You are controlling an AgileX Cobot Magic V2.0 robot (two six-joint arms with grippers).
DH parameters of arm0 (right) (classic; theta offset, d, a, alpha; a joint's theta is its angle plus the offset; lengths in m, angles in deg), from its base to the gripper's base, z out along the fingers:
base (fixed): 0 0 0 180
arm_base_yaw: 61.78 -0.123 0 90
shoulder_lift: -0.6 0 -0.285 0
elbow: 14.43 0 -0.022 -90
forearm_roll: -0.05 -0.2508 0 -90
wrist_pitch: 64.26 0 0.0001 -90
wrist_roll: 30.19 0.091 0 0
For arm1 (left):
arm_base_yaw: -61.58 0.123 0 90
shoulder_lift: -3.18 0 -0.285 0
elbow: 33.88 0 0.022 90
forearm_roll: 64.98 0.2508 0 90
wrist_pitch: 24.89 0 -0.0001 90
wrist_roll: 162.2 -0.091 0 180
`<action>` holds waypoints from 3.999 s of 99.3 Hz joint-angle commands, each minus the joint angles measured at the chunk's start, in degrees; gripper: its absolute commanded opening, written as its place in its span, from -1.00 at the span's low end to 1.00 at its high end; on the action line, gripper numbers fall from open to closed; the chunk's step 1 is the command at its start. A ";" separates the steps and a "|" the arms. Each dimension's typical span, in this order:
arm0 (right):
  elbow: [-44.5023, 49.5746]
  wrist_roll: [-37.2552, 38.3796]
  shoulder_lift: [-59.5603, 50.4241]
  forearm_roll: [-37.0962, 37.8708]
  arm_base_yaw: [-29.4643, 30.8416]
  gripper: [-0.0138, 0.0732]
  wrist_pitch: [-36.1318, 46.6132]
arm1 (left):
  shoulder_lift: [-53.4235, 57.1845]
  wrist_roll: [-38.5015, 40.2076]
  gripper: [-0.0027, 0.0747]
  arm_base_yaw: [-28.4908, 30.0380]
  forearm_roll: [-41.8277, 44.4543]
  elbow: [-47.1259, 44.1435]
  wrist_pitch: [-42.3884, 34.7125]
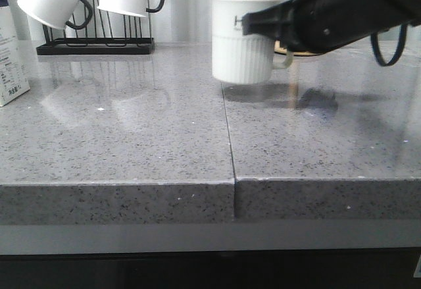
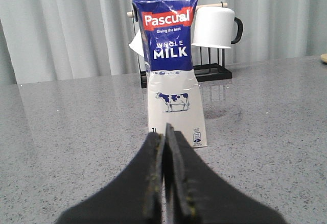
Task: Place milk next to cup
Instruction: 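Carry the mug toward the table center and set it down, then open the right gripper and withdraw it from the mug, then move the left gripper toward the Pascual milk carton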
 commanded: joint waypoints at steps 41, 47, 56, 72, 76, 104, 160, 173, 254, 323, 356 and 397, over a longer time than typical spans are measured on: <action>-1.93 -0.51 0.77 -1.78 -1.71 -0.39 4.93 | 1.92 0.58 -0.99 0.13 -0.48 -2.89 -4.54; -1.86 -0.51 0.44 -1.78 -1.71 -0.18 4.66 | 1.92 0.58 -0.99 0.13 -0.48 -2.89 -4.54; -1.80 -0.51 -0.40 -1.78 -1.71 0.01 4.07 | 1.92 0.58 -0.99 0.13 -0.48 -2.89 -4.54; -1.68 -0.51 -2.60 -1.78 -1.71 0.05 0.12 | 1.92 0.58 -0.99 0.13 -0.48 -2.89 -4.54; -1.28 -0.51 -3.16 -1.78 -1.71 0.05 -0.39 | 1.92 0.58 -0.99 0.13 -0.48 -2.89 -4.54; 7.19 -0.51 -10.39 -1.55 -1.71 0.05 -0.52 | 1.92 0.58 -0.99 0.13 -0.48 -2.89 -4.54; 14.81 -2.62 -40.60 6.85 21.06 0.05 -29.16 | 1.92 0.58 -0.99 0.13 -0.48 -2.89 -4.54; 14.81 1.17 -45.60 13.92 25.87 0.05 -34.38 | 1.92 0.58 -0.99 0.13 -0.48 -2.89 -4.54; 33.57 34.53 -83.30 44.50 26.07 -0.15 -44.81 | 1.92 0.58 -0.99 0.13 -0.48 -2.89 -4.54; 33.57 34.49 -85.62 44.91 26.07 -0.84 -45.05 | 1.92 0.58 -0.99 0.13 -0.48 -2.89 -4.54; 33.57 34.49 -85.62 44.91 26.07 -0.84 -45.05 | 1.92 0.58 -0.99 0.13 -0.48 -2.77 -6.53; 33.57 34.49 -85.62 44.91 26.07 -0.84 -45.05 | -15.25 0.58 -0.99 -0.10 -10.41 19.03 6.63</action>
